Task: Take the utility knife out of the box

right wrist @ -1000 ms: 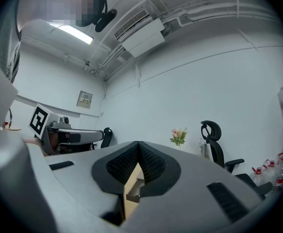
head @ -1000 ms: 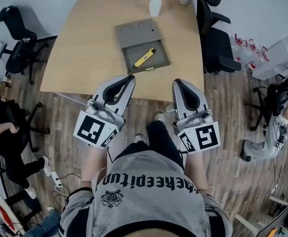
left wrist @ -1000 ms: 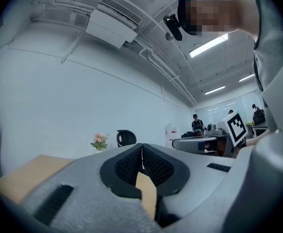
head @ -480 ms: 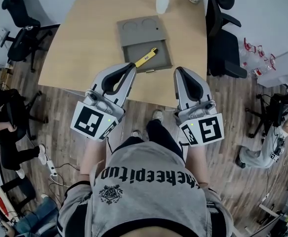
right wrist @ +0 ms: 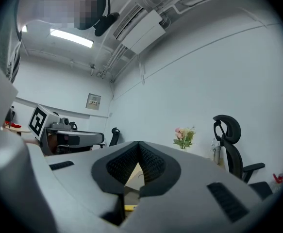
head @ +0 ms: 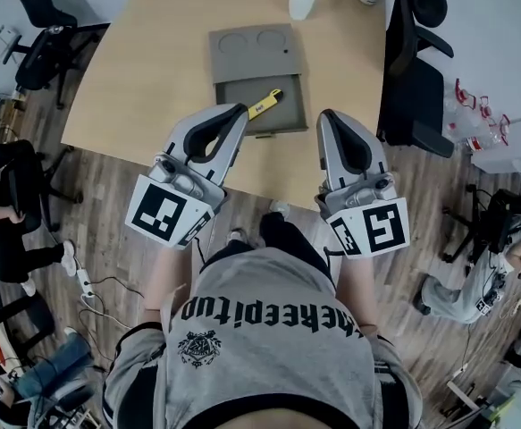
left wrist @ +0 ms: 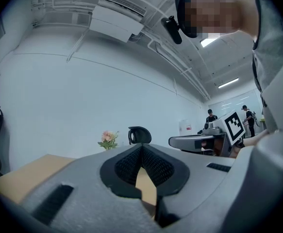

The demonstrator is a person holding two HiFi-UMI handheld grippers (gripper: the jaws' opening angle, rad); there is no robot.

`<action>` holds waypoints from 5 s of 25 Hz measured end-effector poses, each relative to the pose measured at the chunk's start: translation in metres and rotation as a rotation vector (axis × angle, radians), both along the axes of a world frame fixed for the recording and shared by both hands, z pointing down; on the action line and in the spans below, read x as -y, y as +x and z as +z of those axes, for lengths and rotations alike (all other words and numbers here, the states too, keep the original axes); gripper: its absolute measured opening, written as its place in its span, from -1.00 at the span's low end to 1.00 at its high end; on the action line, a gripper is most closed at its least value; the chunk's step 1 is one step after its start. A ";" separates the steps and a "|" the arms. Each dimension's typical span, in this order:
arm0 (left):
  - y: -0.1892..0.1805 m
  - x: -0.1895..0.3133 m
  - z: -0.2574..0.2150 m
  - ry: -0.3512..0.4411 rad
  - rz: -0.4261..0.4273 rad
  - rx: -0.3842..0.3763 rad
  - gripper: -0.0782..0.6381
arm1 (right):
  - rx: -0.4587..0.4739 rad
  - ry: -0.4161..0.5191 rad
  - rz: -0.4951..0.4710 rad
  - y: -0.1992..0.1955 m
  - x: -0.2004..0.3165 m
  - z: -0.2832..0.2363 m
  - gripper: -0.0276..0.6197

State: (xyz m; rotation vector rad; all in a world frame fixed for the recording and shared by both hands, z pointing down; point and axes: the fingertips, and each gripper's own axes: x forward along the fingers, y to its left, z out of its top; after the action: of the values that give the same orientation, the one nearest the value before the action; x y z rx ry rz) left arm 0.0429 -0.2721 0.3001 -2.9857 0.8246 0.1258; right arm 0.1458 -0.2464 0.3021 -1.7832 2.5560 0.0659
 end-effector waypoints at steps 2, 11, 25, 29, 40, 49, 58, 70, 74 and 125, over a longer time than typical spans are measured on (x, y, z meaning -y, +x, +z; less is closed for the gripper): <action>0.007 0.006 0.003 -0.006 -0.011 0.007 -0.73 | 0.006 -0.006 -0.015 0.006 0.008 0.003 -0.90; 0.031 0.033 0.025 -0.041 -0.065 0.073 -0.73 | 0.025 -0.030 -0.084 0.027 0.041 0.014 -0.90; 0.057 0.066 0.077 -0.126 -0.102 0.257 -0.73 | 0.024 -0.116 -0.195 0.041 0.078 0.054 -0.90; 0.062 0.075 0.102 -0.156 -0.095 0.338 -0.73 | 0.034 -0.145 -0.214 0.042 0.088 0.069 -0.90; 0.065 0.097 0.182 -0.314 -0.093 0.531 -0.73 | 0.030 -0.226 -0.239 0.045 0.104 0.106 -0.90; 0.067 0.100 0.239 -0.428 -0.065 0.656 -0.49 | 0.039 -0.280 -0.234 0.054 0.111 0.129 -0.90; 0.068 0.100 0.285 -0.511 -0.033 0.763 -0.40 | 0.045 -0.310 -0.230 0.058 0.113 0.139 -0.90; 0.068 0.099 0.324 -0.565 0.002 0.885 -0.34 | 0.038 -0.329 -0.242 0.060 0.118 0.147 -0.90; 0.069 0.098 0.331 -0.579 -0.003 0.908 -0.34 | 0.039 -0.329 -0.240 0.063 0.119 0.147 -0.90; 0.021 0.071 0.139 -0.256 -0.194 0.333 -0.43 | 0.000 -0.229 -0.116 0.027 0.069 0.103 -0.90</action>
State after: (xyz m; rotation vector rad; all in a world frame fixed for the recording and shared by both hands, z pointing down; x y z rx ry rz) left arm 0.0635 -0.3430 0.4392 -2.9980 1.1494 -0.5054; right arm 0.1723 -0.3157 0.4048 -1.6936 2.7583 -0.2382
